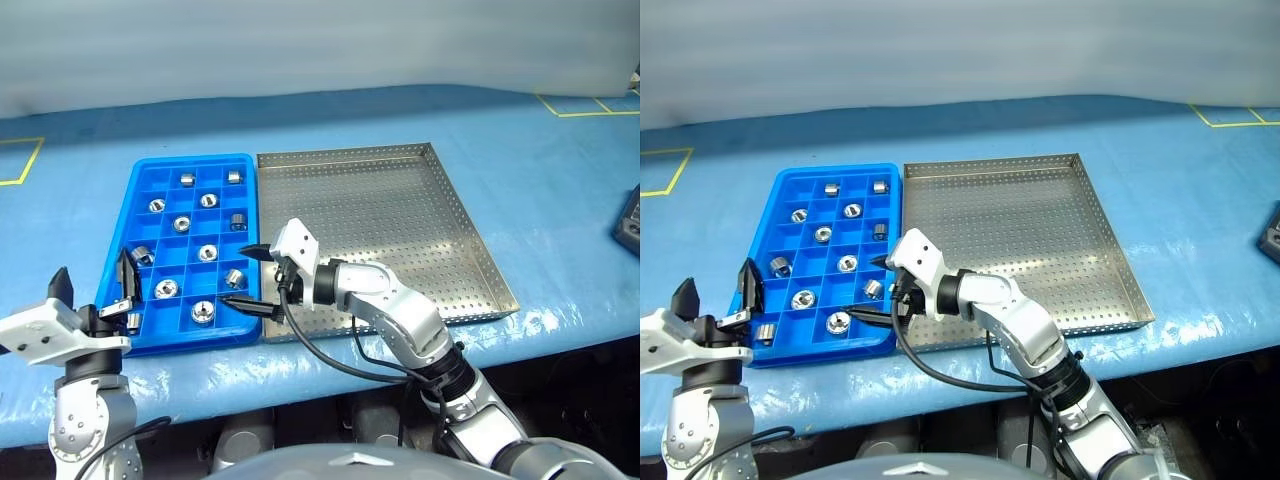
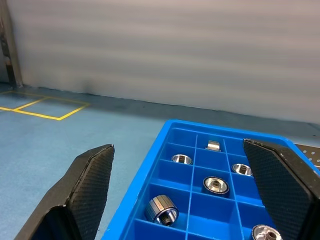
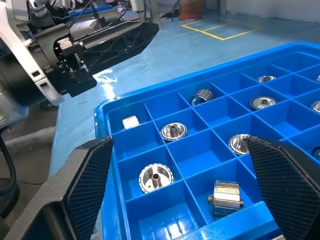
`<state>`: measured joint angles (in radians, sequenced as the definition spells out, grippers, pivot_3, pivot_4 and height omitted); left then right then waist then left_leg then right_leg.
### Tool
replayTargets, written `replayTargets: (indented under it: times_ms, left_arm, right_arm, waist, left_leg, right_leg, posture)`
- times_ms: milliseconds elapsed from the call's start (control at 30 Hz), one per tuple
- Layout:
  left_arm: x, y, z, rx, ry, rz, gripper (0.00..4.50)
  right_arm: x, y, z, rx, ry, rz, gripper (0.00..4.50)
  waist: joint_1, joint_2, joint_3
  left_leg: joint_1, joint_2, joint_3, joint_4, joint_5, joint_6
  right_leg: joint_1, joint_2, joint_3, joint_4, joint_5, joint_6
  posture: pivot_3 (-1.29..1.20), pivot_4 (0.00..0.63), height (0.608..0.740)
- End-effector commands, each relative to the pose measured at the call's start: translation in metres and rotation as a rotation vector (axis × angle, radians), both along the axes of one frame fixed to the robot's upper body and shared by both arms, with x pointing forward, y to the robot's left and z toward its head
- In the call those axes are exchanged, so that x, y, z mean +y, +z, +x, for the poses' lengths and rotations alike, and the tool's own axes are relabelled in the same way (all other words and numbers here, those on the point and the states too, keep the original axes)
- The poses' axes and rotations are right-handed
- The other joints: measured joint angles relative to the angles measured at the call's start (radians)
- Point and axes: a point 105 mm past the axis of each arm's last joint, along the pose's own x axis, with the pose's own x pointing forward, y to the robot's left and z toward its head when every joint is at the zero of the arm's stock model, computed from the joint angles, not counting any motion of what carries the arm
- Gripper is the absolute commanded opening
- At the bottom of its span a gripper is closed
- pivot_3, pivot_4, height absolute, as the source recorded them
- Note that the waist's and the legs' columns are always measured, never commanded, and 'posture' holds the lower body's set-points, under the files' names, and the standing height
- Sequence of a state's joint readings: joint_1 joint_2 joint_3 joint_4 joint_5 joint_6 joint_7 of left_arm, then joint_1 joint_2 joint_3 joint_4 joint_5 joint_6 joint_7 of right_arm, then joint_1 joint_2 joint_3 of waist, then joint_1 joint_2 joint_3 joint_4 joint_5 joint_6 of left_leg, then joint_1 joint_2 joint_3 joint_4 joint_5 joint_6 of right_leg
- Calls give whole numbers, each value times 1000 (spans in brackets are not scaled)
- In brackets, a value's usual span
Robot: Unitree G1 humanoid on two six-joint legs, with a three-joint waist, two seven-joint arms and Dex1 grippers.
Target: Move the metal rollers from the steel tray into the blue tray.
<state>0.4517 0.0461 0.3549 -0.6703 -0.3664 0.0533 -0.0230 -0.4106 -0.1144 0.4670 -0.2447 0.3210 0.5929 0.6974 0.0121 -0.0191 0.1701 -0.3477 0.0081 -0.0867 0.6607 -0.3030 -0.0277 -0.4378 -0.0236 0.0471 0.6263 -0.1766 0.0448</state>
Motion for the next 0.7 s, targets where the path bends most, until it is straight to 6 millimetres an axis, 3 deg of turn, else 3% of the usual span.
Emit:
replayTargets:
  times_ms: [33, 700]
  left_arm:
    - [2, 7, -2, -18, 3, 23, 4485]
    - [0, 8, 2, -19, 5, 36, 4485]
  right_arm:
    - [2, 17, -5, -52, 19, 56, 4500]
    - [1, 20, -5, -61, 15, 59, 4500]
  waist:
    - [0, 0, 0]
    - [0, 0, 0]
  left_leg:
    - [0, 0, 0, 0, 0, 0]
    - [0, 0, 0, 0, 0, 0]
  right_leg:
    - [0, 0, 0, 0, 0, 0]
    - [0, 0, 0, 0, 0, 0]
  posture:
    - [132, 150, 740]
    - [129, 150, 740]
